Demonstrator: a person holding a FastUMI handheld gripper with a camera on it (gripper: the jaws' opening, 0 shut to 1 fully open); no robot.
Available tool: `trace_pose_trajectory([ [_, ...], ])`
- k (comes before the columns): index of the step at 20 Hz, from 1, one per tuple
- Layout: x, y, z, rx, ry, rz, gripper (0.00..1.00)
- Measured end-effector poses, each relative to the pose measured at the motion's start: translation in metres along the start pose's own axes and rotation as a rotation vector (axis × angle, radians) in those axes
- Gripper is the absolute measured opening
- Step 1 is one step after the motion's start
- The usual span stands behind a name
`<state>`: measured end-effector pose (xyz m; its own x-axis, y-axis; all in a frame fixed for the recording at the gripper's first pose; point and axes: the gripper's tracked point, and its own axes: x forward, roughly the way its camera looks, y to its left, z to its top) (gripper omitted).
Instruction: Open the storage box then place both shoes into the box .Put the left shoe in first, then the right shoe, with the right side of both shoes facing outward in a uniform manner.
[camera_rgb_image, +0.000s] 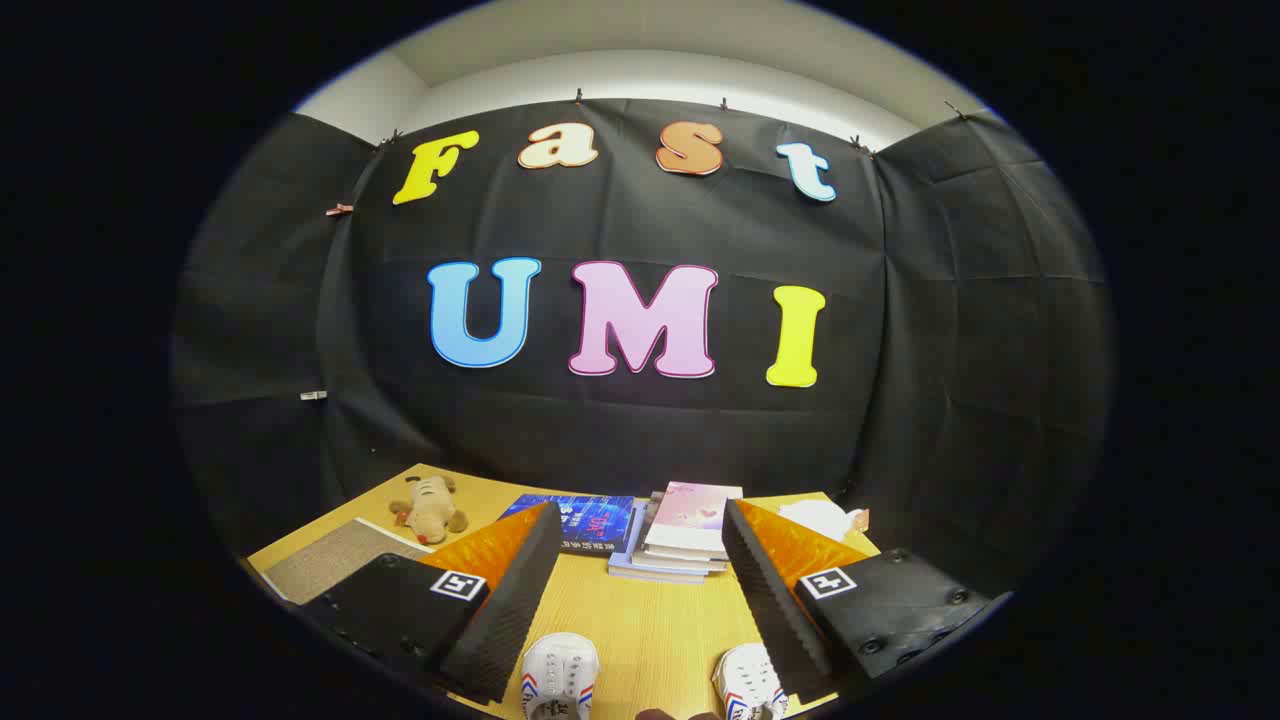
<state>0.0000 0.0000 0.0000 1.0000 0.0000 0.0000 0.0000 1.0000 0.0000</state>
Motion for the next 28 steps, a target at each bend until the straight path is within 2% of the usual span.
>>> trace_pose_trajectory([
  [20,-0.008,0.001,-0.030,-0.009,0.079,-0.010,0.98],
  [24,-0.005,0.022,-0.047,0.040,0.144,0.066,0.98],
  [28,-0.010,0.063,-0.067,0.122,0.214,0.234,0.98],
])
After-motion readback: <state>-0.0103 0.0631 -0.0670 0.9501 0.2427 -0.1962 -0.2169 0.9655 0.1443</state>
